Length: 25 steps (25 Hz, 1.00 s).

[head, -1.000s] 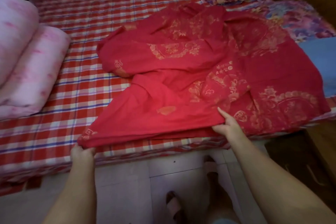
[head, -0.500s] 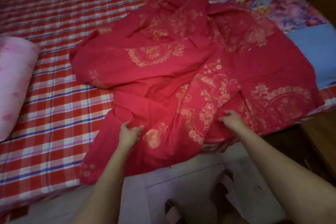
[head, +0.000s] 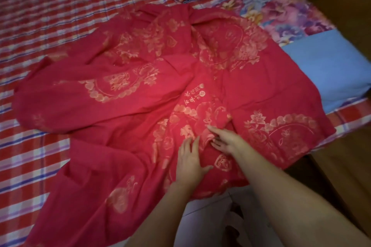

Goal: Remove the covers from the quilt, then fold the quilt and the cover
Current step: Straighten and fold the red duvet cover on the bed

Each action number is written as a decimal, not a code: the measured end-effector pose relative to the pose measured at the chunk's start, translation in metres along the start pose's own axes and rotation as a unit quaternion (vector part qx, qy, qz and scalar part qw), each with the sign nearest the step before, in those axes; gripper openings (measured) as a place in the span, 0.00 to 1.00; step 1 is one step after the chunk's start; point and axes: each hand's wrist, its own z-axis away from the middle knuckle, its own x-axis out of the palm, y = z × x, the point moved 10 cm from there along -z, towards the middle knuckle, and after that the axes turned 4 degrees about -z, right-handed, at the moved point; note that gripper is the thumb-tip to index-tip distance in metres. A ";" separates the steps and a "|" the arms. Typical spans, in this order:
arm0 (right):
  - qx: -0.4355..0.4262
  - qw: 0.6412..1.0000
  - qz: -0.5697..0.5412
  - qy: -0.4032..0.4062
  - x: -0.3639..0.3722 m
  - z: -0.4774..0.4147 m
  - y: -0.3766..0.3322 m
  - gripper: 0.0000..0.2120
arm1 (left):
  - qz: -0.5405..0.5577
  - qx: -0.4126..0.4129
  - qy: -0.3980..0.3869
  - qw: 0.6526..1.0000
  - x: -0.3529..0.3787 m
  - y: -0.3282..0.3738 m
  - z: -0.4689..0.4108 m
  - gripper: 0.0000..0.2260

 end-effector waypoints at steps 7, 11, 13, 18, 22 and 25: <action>-0.045 0.899 -0.394 -0.187 0.018 0.021 -0.032 0.22 | 0.284 -0.132 -0.063 0.947 -0.004 -0.009 -0.043 0.13; -0.031 0.868 -0.484 -0.104 0.002 0.000 -0.028 0.33 | 0.444 -0.191 -0.200 0.852 -0.020 -0.015 -0.019 0.16; -0.028 0.884 -0.456 -0.096 0.001 0.004 -0.039 0.33 | 0.392 -0.177 -0.255 0.866 -0.032 -0.028 -0.006 0.14; -0.043 0.997 -0.035 -0.045 -0.028 0.016 -0.072 0.05 | -0.011 -0.078 -0.292 0.953 -0.038 -0.061 -0.012 0.16; -0.207 0.886 0.318 0.267 -0.145 0.056 -0.122 0.17 | -0.201 -0.067 -0.454 0.866 0.019 -0.066 0.025 0.25; -0.097 0.843 0.444 0.287 -0.223 0.066 -0.100 0.23 | -0.198 -0.056 -0.478 0.854 0.040 -0.033 0.029 0.28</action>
